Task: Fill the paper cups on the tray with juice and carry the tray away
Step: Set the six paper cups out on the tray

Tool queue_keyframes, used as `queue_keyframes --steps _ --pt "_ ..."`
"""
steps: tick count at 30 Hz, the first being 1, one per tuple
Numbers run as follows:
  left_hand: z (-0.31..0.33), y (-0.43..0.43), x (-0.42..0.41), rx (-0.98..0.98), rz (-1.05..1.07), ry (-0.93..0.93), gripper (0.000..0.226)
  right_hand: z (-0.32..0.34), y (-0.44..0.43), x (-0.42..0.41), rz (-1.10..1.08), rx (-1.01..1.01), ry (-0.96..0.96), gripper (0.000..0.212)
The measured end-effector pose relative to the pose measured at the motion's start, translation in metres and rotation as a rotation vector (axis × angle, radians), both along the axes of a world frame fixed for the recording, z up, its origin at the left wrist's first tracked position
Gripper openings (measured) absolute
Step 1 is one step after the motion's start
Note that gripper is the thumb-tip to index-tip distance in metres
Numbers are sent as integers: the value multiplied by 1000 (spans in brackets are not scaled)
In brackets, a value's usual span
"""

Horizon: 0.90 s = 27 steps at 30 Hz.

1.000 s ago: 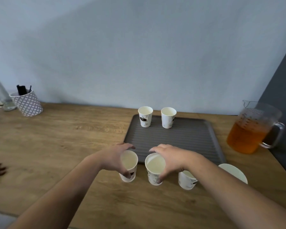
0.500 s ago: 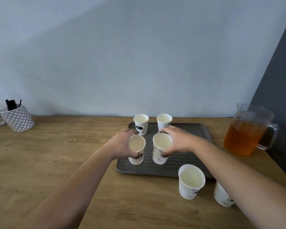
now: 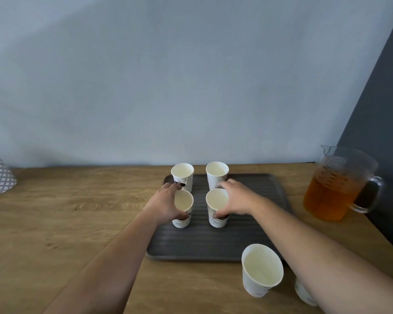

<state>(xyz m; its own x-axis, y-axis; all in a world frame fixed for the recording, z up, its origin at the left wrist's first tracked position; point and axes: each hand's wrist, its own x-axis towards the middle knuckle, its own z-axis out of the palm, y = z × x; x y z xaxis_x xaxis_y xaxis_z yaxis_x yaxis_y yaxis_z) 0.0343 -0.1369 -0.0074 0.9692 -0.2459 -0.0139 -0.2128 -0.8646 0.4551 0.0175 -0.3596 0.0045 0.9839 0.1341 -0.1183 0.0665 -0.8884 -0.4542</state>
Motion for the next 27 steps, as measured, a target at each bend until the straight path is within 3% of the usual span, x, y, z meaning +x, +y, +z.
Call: queue_keyframes --steps 5,10,18,22,27 --pt "-9 5 -2 -14 25 20 91 -12 2 -2 0 -36 0 99" --pt "-2 5 -7 73 -6 -33 108 -5 -8 -7 -2 -60 11 113" --pt "34 -32 -39 40 -178 -212 101 31 -54 -36 -38 -75 -72 98" --pt "40 -68 -63 -25 -313 -161 95 46 -86 -65 -101 -28 -52 88" --pt "35 -106 -89 26 -470 -17 101 49 -122 -109 -128 -18 38 91"
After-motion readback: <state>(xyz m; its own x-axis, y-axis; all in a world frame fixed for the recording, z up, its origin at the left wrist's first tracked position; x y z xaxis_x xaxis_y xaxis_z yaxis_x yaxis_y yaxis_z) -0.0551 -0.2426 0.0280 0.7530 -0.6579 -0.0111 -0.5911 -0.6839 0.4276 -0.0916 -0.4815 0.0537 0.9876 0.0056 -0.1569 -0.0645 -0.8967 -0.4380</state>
